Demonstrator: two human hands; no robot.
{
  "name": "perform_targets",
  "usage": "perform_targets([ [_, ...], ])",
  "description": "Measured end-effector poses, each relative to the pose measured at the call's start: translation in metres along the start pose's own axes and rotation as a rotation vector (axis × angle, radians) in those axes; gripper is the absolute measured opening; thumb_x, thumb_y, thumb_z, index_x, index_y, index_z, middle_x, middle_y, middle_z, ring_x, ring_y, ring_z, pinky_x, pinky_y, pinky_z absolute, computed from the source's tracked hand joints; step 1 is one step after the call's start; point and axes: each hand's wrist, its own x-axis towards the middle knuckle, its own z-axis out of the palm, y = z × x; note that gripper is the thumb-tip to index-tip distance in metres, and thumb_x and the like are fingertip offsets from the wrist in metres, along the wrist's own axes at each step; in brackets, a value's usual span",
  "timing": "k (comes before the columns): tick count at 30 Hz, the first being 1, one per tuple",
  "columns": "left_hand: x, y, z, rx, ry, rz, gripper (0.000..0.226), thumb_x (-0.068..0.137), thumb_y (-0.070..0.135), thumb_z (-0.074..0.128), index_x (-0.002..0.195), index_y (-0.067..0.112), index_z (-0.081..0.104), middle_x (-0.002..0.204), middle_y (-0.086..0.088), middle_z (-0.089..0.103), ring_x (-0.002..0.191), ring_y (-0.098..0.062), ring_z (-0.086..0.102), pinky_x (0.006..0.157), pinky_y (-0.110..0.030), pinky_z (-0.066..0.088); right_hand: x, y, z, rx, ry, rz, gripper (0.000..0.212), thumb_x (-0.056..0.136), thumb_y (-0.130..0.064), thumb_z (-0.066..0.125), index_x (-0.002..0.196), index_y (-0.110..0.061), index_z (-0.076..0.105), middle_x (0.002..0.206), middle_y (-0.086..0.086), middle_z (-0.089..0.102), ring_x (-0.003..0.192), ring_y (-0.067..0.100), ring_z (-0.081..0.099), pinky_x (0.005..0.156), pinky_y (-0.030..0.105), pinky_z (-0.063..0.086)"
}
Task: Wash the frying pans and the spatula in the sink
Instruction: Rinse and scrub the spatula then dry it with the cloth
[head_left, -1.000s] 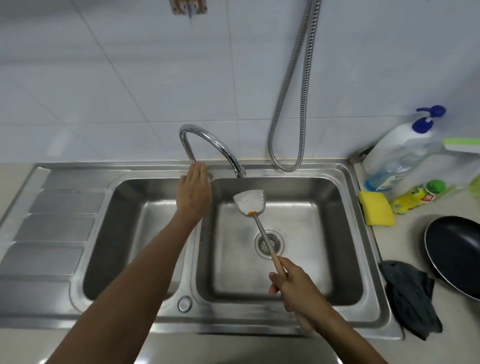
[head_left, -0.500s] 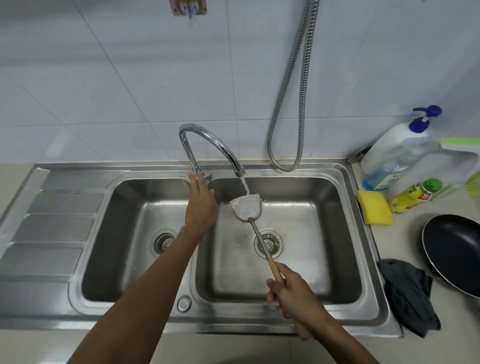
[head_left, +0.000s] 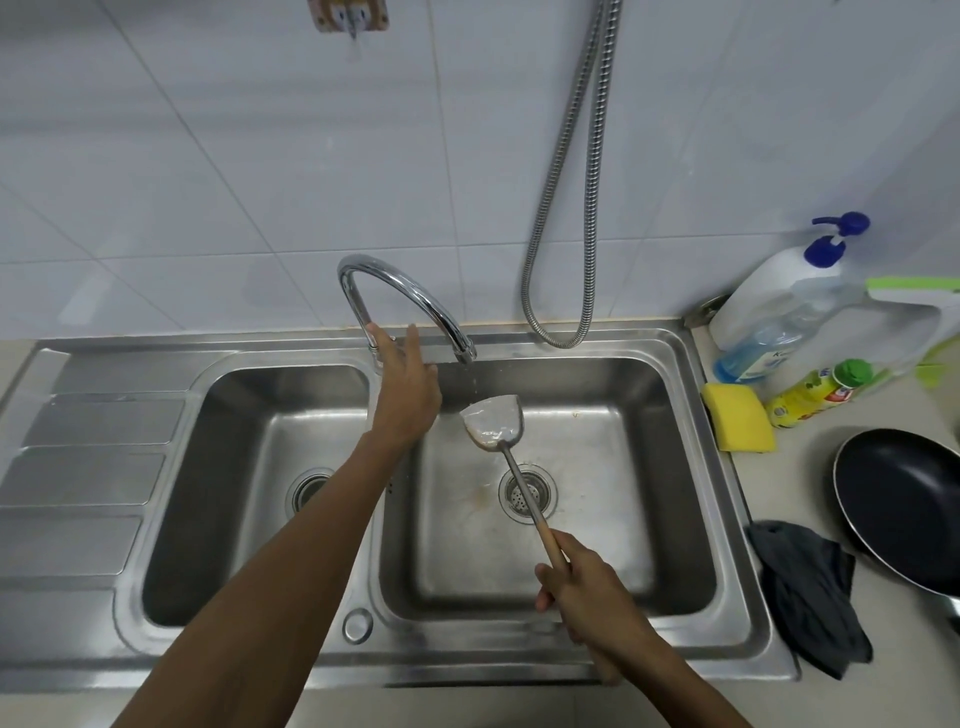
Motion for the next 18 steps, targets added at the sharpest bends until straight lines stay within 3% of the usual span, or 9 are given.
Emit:
perform_targets([
  [7, 0.009, -0.019, -0.007, 0.126, -0.121, 0.031, 0.067, 0.097, 0.010, 0.054, 0.155, -0.001, 0.022, 0.156, -0.043, -0.008, 0.136, -0.064, 0.028, 0.103, -0.063, 0.042, 0.010, 0.002, -0.001, -0.021, 0.019, -0.008, 0.026, 0.100, -0.020, 0.053, 0.117, -0.039, 0.051, 0.074, 0.004, 0.073, 0.049, -0.002, 0.057, 0.058, 0.022, 0.041],
  [11, 0.005, -0.007, -0.015, 0.054, -0.114, -0.038, 0.066, 0.100, 0.014, 0.051, 0.156, 0.003, 0.020, 0.161, -0.033, -0.009, 0.143, -0.055, 0.024, 0.104, -0.058, 0.043, 0.013, -0.002, 0.000, -0.012, 0.013, -0.024, 0.024, 0.101, -0.019, 0.052, 0.114, -0.040, 0.050, 0.078, 0.006, 0.073, 0.049, -0.003, 0.057, 0.060, 0.023, 0.042],
  [13, -0.010, 0.010, -0.014, -0.036, -0.059, -0.126, 0.066, 0.101, 0.018, 0.051, 0.157, 0.004, 0.019, 0.165, -0.024, 0.006, 0.147, -0.044, 0.027, 0.107, -0.053, 0.042, 0.016, -0.004, 0.002, -0.017, 0.012, -0.026, 0.027, 0.101, -0.020, 0.051, 0.113, -0.044, 0.047, 0.077, 0.005, 0.074, 0.049, -0.004, 0.057, 0.062, 0.025, 0.043],
  [15, -0.040, 0.037, -0.009, -0.168, -0.034, -0.281, 0.064, 0.101, 0.025, 0.054, 0.155, 0.009, 0.024, 0.157, -0.016, 0.038, 0.138, -0.035, 0.044, 0.104, -0.045, 0.044, 0.019, -0.006, 0.004, -0.008, 0.015, -0.015, 0.029, 0.101, -0.022, 0.051, 0.114, -0.048, 0.046, 0.077, 0.003, 0.074, 0.050, -0.005, 0.057, 0.063, 0.026, 0.044],
  [18, -0.093, 0.072, 0.023, -0.358, -0.237, -0.583, 0.053, 0.099, 0.046, 0.053, 0.140, 0.012, 0.046, 0.125, -0.011, 0.066, 0.114, -0.032, 0.064, 0.090, -0.033, 0.048, 0.024, -0.009, 0.006, 0.011, 0.018, -0.013, 0.032, 0.101, -0.023, 0.051, 0.116, -0.051, 0.046, 0.077, 0.000, 0.075, 0.051, -0.004, 0.058, 0.063, 0.027, 0.046],
])
